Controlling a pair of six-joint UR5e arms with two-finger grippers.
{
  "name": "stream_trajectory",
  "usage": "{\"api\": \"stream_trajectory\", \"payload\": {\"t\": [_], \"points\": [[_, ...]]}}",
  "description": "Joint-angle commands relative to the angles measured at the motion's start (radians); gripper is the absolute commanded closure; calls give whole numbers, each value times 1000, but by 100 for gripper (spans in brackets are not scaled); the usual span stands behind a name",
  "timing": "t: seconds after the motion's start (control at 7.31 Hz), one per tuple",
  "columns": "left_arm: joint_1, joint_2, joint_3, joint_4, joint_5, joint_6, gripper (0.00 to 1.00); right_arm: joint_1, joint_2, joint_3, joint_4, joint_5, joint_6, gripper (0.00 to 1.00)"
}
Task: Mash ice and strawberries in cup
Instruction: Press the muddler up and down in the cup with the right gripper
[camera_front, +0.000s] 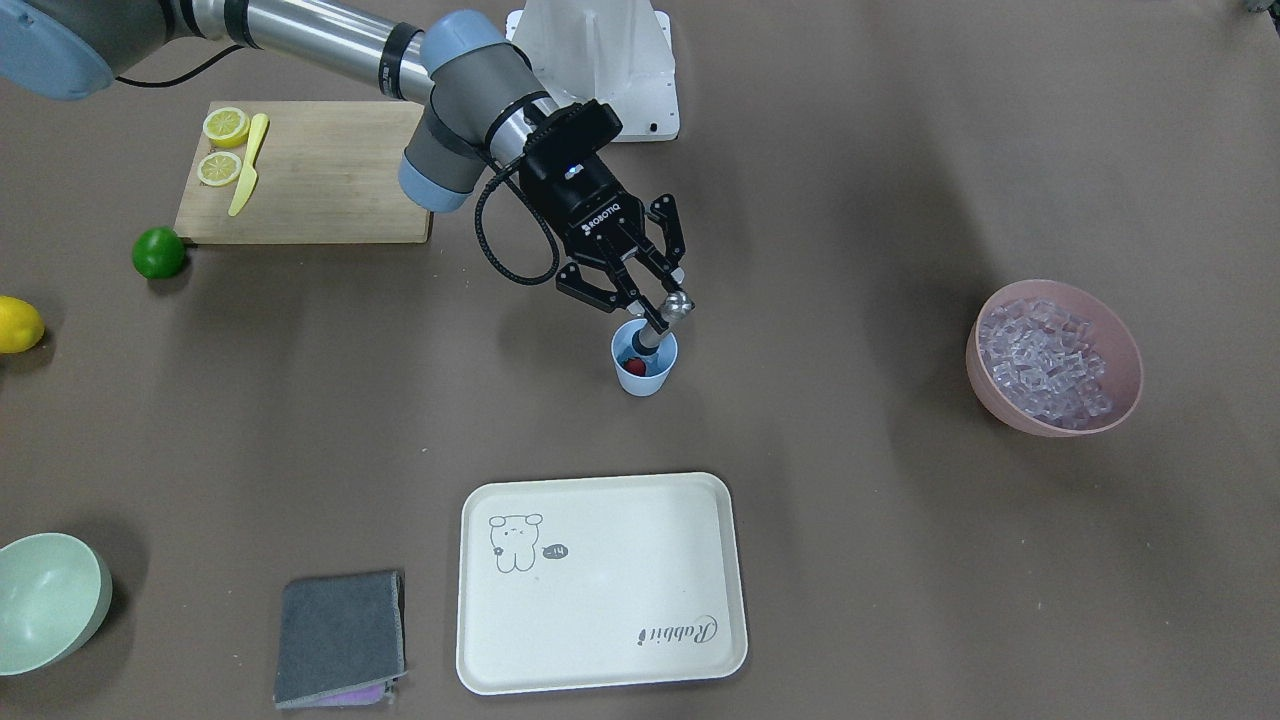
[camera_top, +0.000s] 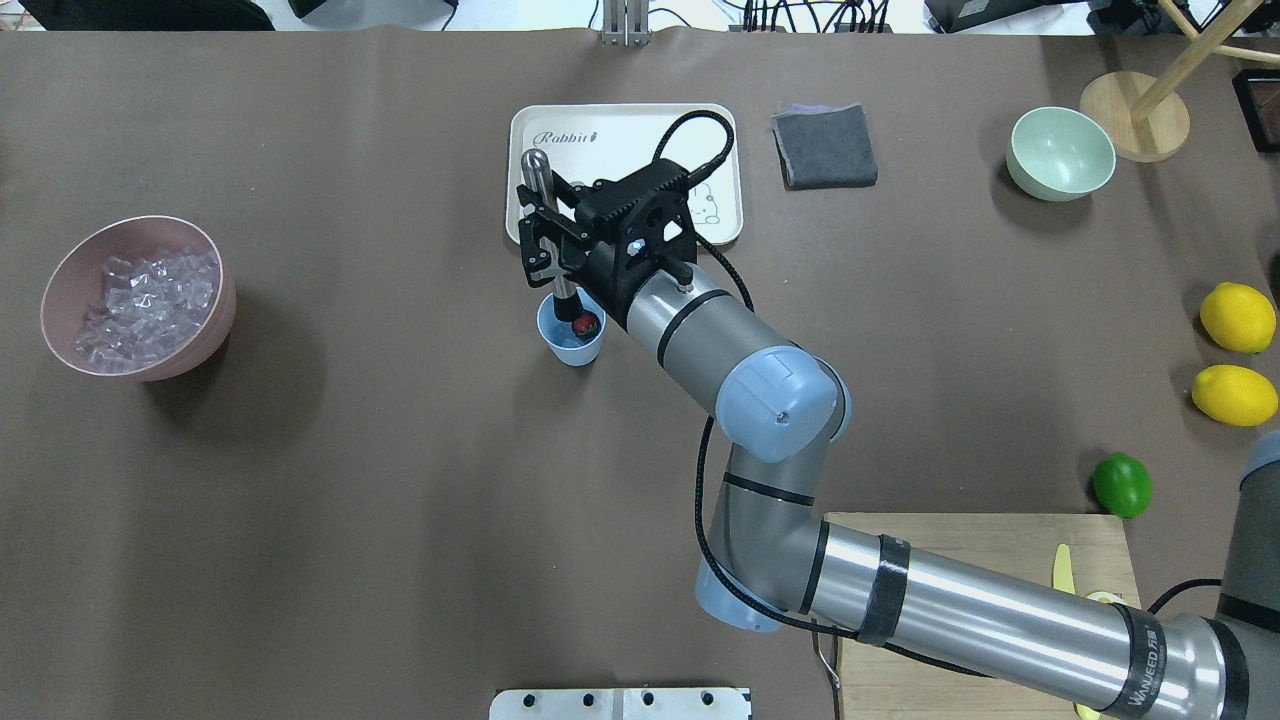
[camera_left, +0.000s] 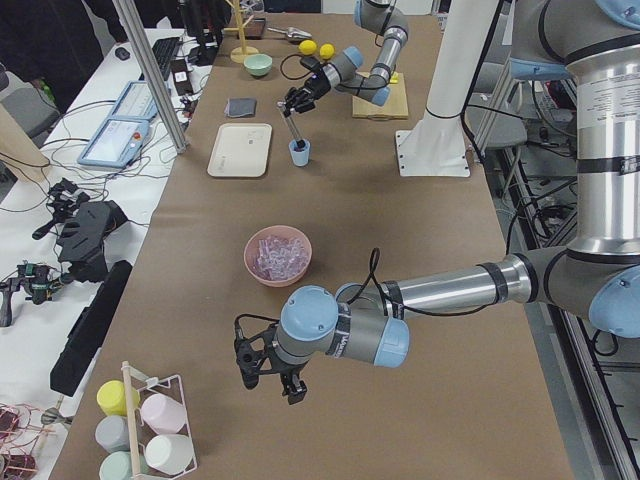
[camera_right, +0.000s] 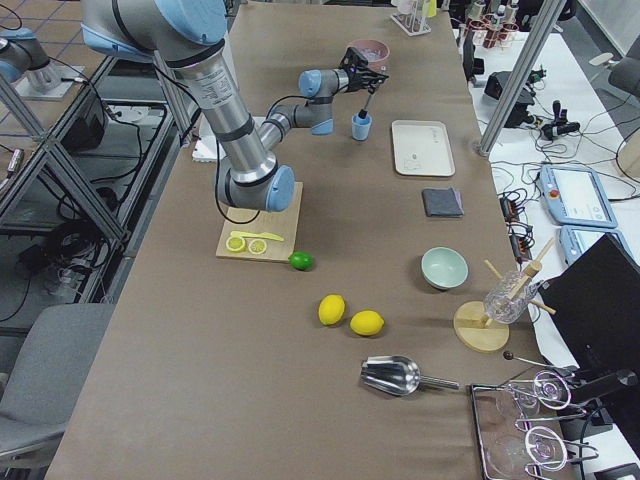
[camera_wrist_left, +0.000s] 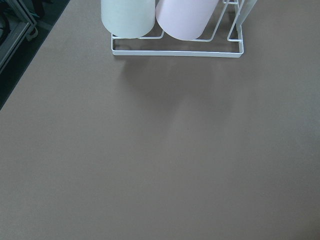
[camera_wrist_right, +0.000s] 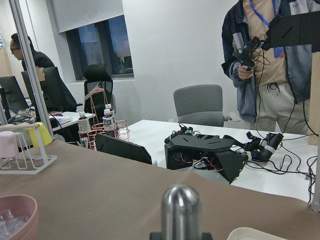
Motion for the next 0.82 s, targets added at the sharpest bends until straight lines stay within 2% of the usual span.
{"api": "stream_trajectory", "payload": {"t": [0.0, 0.68], "points": [[0, 0, -2, 0, 0, -1, 2, 15, 3, 10, 0, 0, 0, 100], [1, -9, 15, -2, 0, 1, 2, 7, -9, -8, -3, -2, 1, 100]]}}
